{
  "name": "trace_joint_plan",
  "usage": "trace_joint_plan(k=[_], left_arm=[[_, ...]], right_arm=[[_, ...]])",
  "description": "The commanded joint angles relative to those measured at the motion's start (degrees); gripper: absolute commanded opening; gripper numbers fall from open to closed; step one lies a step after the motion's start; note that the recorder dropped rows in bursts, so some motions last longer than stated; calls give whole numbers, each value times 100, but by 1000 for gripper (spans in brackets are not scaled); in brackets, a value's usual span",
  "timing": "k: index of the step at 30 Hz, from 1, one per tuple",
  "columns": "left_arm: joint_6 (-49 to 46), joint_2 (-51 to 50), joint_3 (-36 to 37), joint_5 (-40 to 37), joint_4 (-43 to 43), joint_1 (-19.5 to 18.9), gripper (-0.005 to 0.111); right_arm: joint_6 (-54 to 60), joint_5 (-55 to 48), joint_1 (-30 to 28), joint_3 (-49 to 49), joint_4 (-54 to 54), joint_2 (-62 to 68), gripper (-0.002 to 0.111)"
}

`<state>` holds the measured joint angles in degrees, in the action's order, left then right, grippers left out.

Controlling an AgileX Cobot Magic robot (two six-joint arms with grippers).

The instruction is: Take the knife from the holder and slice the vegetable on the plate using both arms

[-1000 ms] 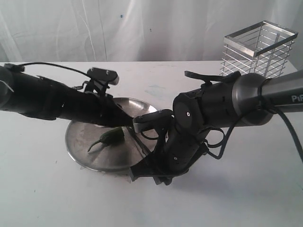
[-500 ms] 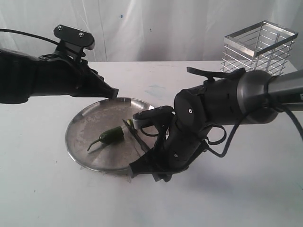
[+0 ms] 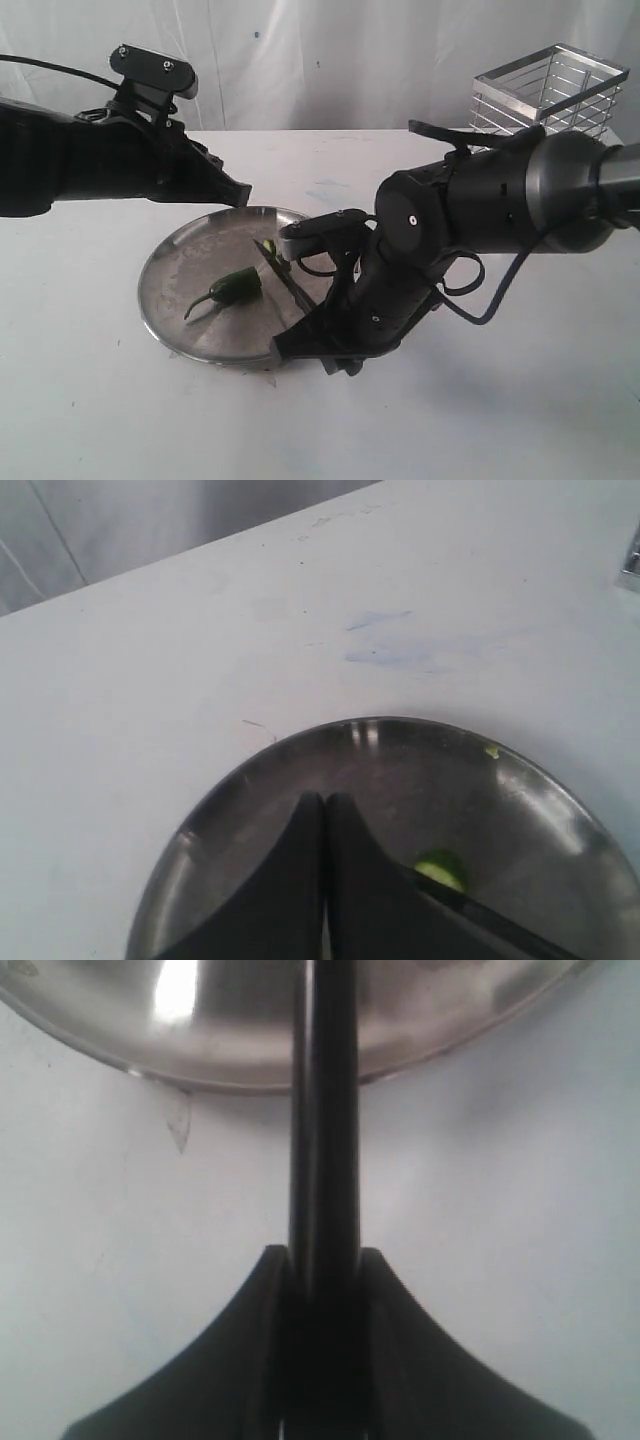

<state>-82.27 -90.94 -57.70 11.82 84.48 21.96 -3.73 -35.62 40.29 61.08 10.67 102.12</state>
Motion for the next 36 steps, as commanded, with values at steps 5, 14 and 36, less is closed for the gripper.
trace_joint_plan(k=[5, 14, 36], left_arm=[[-23, -577, 159, -1056, -159, -17, 0], [-23, -1252, -330, -1624, -282, -17, 0], [-8, -1767, -975, -1564, -282, -17, 0]], right_arm=[[109, -327, -13, 97, -447, -72, 0], [236, -337, -9, 87, -493, -72, 0], [373, -550, -9, 87, -526, -218, 0]])
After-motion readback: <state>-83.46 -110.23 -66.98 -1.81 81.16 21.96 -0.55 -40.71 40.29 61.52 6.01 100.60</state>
